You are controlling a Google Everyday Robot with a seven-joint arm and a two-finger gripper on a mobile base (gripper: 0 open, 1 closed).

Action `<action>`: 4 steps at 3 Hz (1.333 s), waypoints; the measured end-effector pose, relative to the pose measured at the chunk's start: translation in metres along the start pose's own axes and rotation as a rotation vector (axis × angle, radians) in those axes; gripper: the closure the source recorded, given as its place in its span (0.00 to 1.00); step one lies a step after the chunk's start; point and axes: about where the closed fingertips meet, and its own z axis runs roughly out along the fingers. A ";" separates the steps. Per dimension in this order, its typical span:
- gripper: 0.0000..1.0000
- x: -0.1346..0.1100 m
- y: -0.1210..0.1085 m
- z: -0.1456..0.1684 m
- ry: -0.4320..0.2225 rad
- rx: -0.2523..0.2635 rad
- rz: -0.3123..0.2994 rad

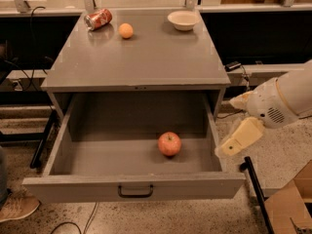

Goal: Pick apple from top drawer and place on counter

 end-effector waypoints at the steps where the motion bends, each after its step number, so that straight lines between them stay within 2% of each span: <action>1: 0.00 -0.013 -0.011 0.000 -0.052 0.044 0.014; 2: 0.00 -0.012 -0.010 0.000 -0.047 0.044 0.011; 3: 0.00 -0.008 -0.018 0.014 -0.047 0.068 0.015; 4: 0.00 -0.003 -0.036 0.052 -0.043 0.114 -0.006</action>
Offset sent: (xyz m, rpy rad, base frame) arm 0.0143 0.0047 0.0062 0.0349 -0.0453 -0.0411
